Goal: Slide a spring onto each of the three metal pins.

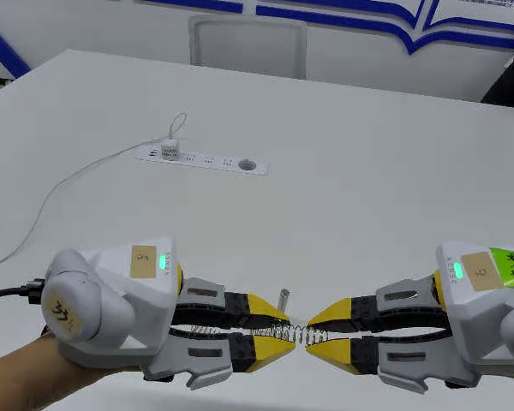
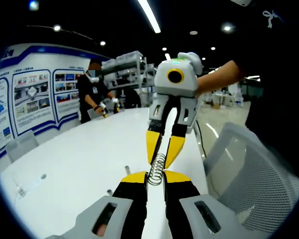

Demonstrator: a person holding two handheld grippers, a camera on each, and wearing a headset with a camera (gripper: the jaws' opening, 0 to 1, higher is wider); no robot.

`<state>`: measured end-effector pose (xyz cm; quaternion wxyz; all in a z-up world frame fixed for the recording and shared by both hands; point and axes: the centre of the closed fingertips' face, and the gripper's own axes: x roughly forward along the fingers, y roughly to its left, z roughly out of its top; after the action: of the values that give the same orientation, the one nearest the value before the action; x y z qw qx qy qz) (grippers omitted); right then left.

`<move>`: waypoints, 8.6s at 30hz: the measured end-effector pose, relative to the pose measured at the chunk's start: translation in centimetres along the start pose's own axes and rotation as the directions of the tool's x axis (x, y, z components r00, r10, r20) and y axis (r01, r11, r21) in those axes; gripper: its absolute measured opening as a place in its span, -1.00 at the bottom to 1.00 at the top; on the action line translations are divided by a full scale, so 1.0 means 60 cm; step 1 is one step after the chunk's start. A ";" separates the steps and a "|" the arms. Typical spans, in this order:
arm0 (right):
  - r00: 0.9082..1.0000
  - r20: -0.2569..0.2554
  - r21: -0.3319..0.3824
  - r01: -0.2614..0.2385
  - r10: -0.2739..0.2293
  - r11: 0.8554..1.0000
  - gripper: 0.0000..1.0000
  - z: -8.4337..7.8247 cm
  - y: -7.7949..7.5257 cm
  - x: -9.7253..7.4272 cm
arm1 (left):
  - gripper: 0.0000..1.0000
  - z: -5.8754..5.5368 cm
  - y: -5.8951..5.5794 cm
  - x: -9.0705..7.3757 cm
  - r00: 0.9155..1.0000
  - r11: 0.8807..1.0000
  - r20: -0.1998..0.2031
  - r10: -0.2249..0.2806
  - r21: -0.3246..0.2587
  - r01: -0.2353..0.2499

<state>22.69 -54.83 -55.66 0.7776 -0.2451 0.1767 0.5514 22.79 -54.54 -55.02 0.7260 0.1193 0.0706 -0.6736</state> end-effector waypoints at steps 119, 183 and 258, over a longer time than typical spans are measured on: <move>0.977 0.167 0.210 0.092 -0.128 0.973 -0.78 0.056 -0.074 -0.010 | 0.44 -0.025 0.080 -0.070 0.960 0.958 0.009 0.279 -0.065 -0.278; 0.922 -0.199 0.418 0.386 -0.332 0.822 -0.78 -0.209 -0.189 0.006 | 1.00 -0.088 0.118 -0.144 0.882 0.854 -0.069 0.467 -0.225 -0.470; 0.956 -0.204 0.214 0.251 -0.208 0.944 -0.50 -0.144 -0.116 0.067 | 1.00 -0.077 0.118 -0.168 0.868 0.840 -0.062 0.493 -0.229 -0.493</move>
<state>30.52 -58.58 -63.60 0.8414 -0.2178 0.2807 0.4072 29.28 -43.18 -56.28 0.8834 0.0461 0.1177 -0.4512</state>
